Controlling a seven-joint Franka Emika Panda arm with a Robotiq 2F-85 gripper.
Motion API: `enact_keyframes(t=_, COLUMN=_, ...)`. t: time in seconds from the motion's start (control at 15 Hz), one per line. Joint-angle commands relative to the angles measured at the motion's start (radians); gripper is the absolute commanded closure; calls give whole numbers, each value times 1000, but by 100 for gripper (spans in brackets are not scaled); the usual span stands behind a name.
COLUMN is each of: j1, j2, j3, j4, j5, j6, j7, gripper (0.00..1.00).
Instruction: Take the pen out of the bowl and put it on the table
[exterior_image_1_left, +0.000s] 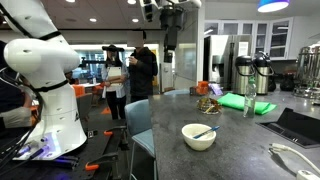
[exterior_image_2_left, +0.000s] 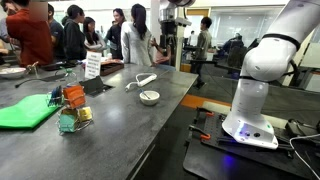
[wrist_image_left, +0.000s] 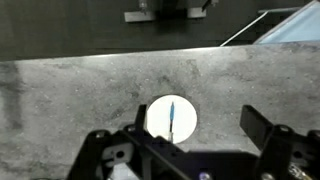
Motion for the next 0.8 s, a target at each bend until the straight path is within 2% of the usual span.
enact_keyframes(t=0.0, j1=7, j2=124, j3=0, j4=41, j5=31, j6=123, j7=-28, gripper=0)
enact_keyframes(t=0.47, j1=-7, j2=432, j3=10, j4=128, j5=45, j6=345, j7=-32, gripper=0)
enact_keyframes(t=0.73, j1=-10, j2=548, j3=22, j4=160, j5=57, j6=441, j7=-11, gripper=0)
